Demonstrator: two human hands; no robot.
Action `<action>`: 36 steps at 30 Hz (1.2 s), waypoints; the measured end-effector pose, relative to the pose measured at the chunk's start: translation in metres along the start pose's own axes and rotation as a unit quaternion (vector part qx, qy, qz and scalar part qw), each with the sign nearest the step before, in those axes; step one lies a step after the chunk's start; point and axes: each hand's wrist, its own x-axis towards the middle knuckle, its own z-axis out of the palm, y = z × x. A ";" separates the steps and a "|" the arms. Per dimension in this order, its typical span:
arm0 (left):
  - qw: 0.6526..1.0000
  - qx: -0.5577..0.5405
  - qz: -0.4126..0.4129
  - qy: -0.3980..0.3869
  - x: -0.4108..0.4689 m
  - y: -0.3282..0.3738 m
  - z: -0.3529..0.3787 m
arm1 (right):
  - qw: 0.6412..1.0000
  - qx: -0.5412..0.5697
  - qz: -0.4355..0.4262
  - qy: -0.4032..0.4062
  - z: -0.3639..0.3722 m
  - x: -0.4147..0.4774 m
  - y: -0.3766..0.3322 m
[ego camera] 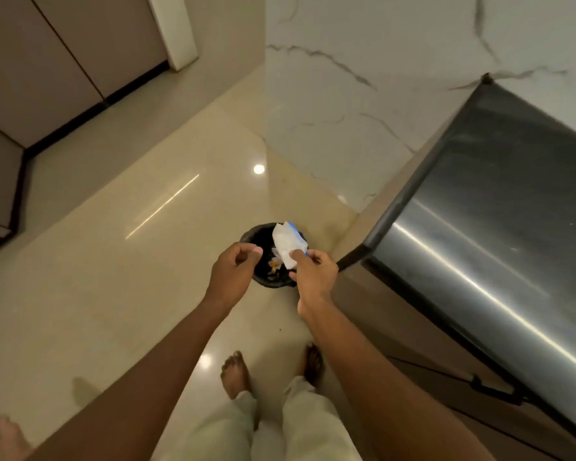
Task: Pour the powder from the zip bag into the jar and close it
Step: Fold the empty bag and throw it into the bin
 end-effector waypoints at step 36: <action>0.993 0.113 -0.004 -0.020 -0.005 -0.054 -0.033 | 0.832 -0.451 -0.259 -0.194 0.004 0.023 0.049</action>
